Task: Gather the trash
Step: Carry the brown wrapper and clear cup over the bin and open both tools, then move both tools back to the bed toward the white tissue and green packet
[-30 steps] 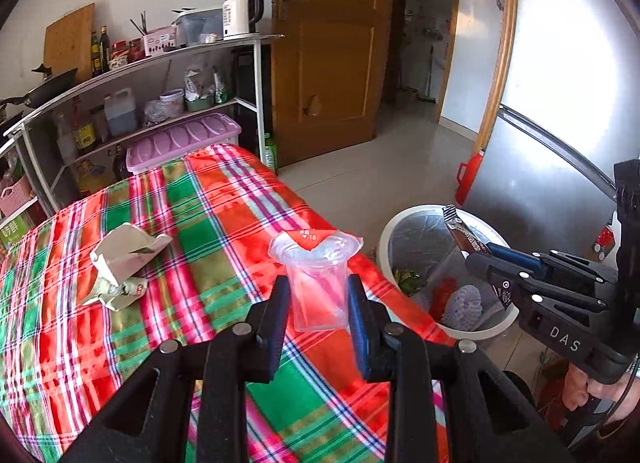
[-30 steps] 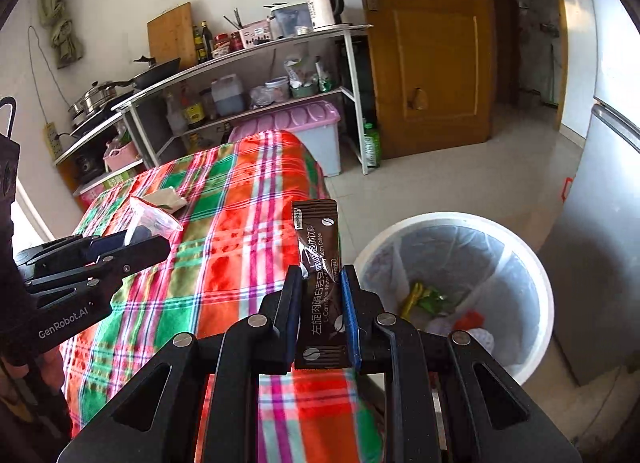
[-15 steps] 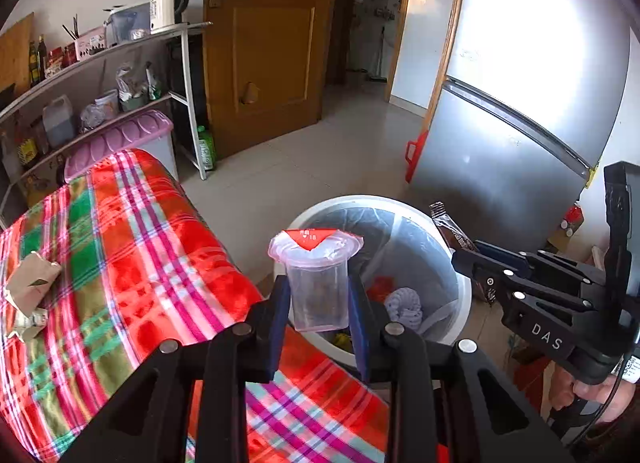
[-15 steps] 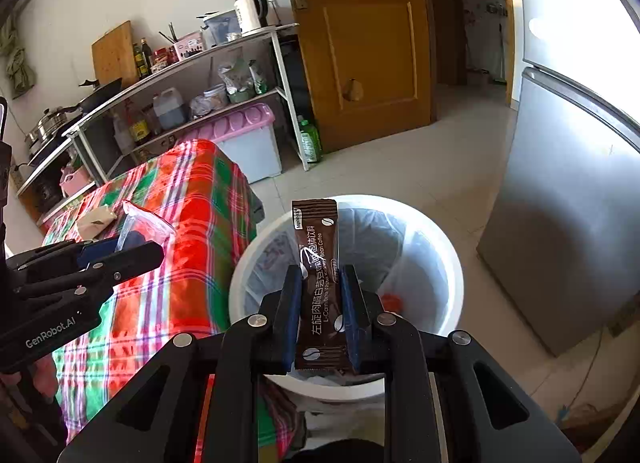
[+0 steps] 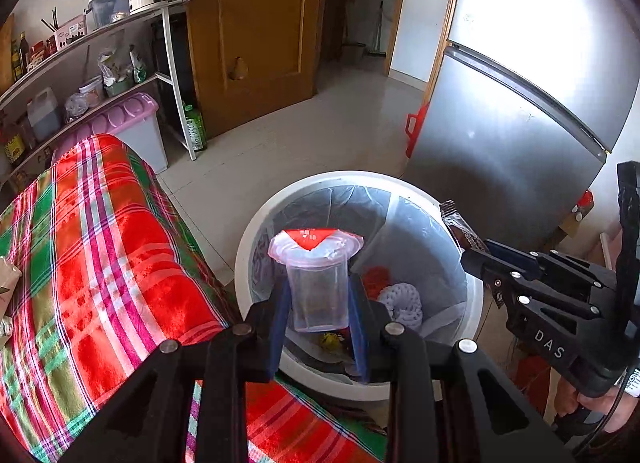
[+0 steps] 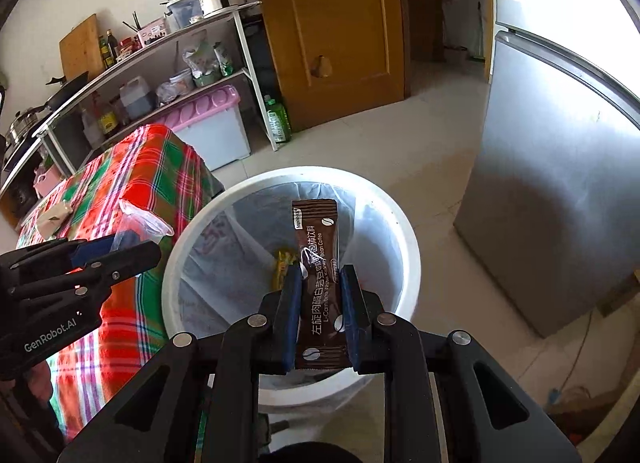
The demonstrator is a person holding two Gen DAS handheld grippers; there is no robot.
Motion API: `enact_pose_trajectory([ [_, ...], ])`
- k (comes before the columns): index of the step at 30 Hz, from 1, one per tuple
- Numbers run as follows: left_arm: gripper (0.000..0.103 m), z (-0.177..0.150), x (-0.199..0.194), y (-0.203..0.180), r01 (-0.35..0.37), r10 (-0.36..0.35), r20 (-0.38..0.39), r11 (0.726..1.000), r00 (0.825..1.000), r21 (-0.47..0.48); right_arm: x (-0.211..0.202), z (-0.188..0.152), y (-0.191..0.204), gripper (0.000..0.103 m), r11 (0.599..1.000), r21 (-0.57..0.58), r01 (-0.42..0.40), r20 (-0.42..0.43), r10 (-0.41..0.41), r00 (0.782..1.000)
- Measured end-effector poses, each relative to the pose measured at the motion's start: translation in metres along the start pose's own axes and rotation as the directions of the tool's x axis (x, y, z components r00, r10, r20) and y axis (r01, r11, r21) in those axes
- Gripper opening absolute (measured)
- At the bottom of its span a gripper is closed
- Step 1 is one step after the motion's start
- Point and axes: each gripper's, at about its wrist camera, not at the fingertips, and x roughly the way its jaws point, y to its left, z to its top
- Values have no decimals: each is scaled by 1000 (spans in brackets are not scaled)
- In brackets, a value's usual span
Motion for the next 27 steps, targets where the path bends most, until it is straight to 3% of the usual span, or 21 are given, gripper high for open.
enact_pose_trajectory([
  [3, 31, 0, 6, -4, -19, 19, -10, 1000, 1000, 14, 6, 0, -3, 21, 1000, -5, 3, -15, -3, 1000],
  [5, 51, 0, 10, -4, -18, 18, -22, 1000, 1000, 8, 10, 0, -7, 21, 1000, 2, 14, -17, -14, 1000],
  [7, 59, 0, 12, -4, -18, 18, -23, 1000, 1000, 2, 13, 1, -10, 23, 1000, 9, 20, -19, -20, 1000],
  [11, 61, 0, 15, -3, -21, 21, -29, 1000, 999, -7, 16, 1, -13, 39, 1000, 11, 28, -23, -28, 999],
  [27, 70, -7, -20, 15, -50, 51, 33, 998, 998, -41, -7, -1, -2, 40, 1000, 19, 24, 26, -24, 999],
])
